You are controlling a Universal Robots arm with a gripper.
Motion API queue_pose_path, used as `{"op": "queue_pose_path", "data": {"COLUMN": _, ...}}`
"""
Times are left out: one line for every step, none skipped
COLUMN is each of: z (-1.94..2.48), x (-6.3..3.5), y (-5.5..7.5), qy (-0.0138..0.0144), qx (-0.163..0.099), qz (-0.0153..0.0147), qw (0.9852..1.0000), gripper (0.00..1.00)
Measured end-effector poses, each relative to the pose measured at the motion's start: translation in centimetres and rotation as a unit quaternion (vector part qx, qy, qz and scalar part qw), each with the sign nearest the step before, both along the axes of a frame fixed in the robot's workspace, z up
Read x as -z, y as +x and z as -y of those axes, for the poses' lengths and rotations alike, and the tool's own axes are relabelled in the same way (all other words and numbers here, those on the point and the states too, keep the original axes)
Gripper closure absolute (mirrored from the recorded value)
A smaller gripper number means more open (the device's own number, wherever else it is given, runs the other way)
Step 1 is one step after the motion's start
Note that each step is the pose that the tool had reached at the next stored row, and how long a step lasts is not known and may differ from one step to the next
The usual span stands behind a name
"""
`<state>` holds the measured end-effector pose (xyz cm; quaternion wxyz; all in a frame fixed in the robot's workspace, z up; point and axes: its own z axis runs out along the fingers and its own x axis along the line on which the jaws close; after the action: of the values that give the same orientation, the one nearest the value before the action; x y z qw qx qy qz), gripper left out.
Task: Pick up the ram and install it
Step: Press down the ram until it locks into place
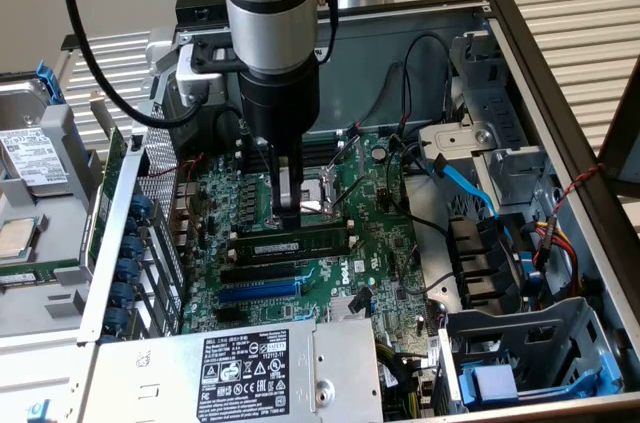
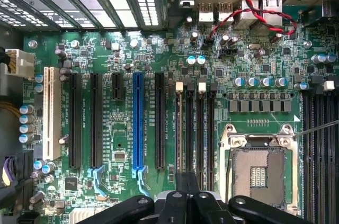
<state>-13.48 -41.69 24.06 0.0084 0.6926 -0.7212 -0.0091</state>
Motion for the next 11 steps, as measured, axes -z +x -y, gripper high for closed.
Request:
{"op": "queue_pose_path", "data": {"z": -0.02, "x": 0.04, "y": 0.0, "qy": 0.0, "qx": 0.0, "qz": -0.0011, "qw": 1.0, "gripper": 0.89}}
{"op": "queue_pose_path", "data": {"z": -0.05, "x": 0.08, "y": 0.0, "qy": -0.0001, "qx": 0.0, "qz": -0.0017, "qw": 1.0, "gripper": 0.89}}
{"op": "queue_pose_path", "data": {"z": -0.08, "x": 0.13, "y": 0.01, "qy": -0.0001, "qx": 0.0, "qz": -0.0021, "qw": 1.0, "gripper": 0.89}}
{"op": "queue_pose_path", "data": {"z": -0.1, "x": 0.15, "y": 0.02, "qy": 0.0, "qx": 0.0, "qz": -0.0021, "qw": 1.0, "gripper": 0.89}}
{"op": "queue_pose_path", "data": {"z": -0.12, "x": 0.17, "y": 0.03, "qy": 0.0001, "qx": 0.0, "qz": -0.002, "qw": 1.0, "gripper": 0.89}}
{"op": "queue_pose_path", "data": {"z": -0.14, "x": 0.19, "y": 0.04, "qy": 0.0001, "qx": 0.0, "qz": -0.0021, "qw": 1.0, "gripper": 0.89}}
{"op": "queue_pose_path", "data": {"z": -0.18, "x": 0.2, "y": 0.06, "qy": 0.0001, "qx": 0.0, "qz": -0.002, "qw": 1.0, "gripper": 0.89}}
{"op": "queue_pose_path", "data": {"z": -0.19, "x": 0.22, "y": 0.07, "qy": -0.0001, "qx": 0.0, "qz": -0.0021, "qw": 1.0, "gripper": 0.89}}
{"op": "queue_pose_path", "data": {"z": -0.2, "x": 0.23, "y": 0.08, "qy": -0.0008, "qx": 0.0, "qz": -0.0021, "qw": 1.0, "gripper": 0.89}}
{"op": "queue_pose_path", "data": {"z": -0.2, "x": 0.25, "y": 0.09, "qy": -0.0026, "qx": 0.0, "qz": -0.0021, "qw": 1.0, "gripper": 0.89}}
{"op": "queue_pose_path", "data": {"z": -0.2, "x": 0.27, "y": 0.09, "qy": -0.0044, "qx": 0.0, "qz": -0.0021, "qw": 1.0, "gripper": 0.89}}
